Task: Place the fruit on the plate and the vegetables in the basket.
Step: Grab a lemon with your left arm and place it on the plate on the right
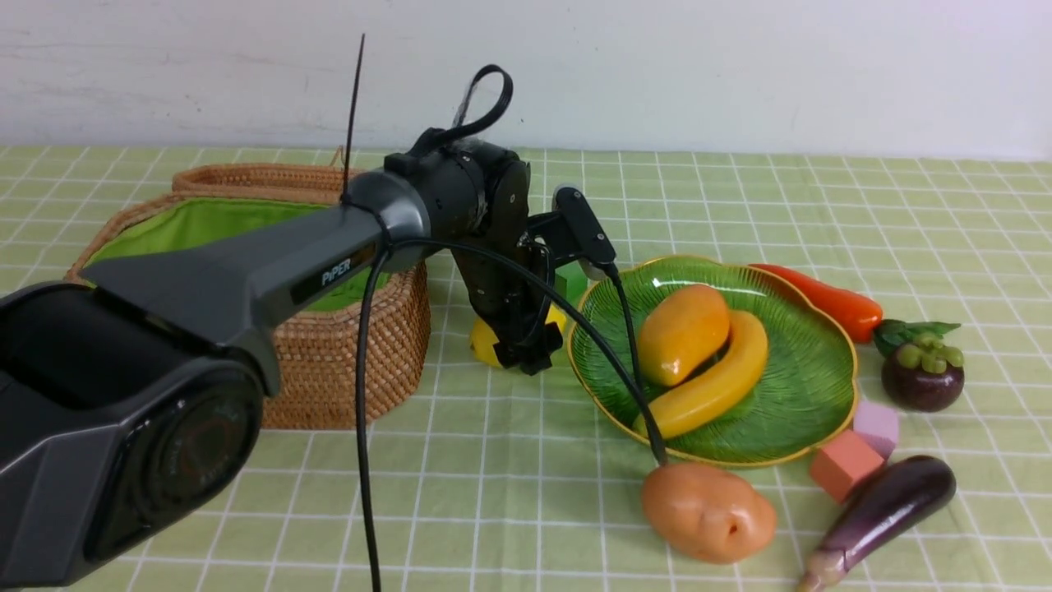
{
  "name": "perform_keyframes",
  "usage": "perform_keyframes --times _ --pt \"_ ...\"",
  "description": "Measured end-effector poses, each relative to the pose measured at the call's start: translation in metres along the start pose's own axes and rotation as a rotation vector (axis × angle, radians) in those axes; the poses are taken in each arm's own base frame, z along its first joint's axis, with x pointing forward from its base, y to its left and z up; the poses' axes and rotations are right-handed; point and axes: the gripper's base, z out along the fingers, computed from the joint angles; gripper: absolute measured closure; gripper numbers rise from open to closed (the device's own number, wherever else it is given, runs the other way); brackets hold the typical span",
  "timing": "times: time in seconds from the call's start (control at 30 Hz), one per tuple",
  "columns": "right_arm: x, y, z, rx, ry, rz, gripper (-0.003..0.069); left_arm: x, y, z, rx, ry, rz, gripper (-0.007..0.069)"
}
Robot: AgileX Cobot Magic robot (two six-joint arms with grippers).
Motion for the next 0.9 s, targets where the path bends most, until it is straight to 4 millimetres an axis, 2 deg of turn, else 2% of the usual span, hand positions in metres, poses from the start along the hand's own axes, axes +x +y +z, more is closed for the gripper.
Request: perform_keyframes --times 0.47,0.63,0.7,0.9 --pt "0.0 -0.001 0.0 0.006 0.005 -0.004 0.0456 0.004 -0.003 -0.006 0.041 0.051 -0.006 0.0039" --pt "0.0 -0.001 0.0 0.012 0.005 -0.006 0.0456 0.003 -0.002 -0.023 0.051 0.067 -0.028 0.0039" --pt "0.0 -0.001 0.0 0.012 0.005 -0.006 0.0456 -0.001 0.001 -0.041 0.032 0.043 -0.041 0.0039" --pt "0.0 -0.002 0.0 0.017 0.004 -0.008 0.0456 -0.007 0.007 -0.075 -0.005 -0.007 -0.086 0.0039"
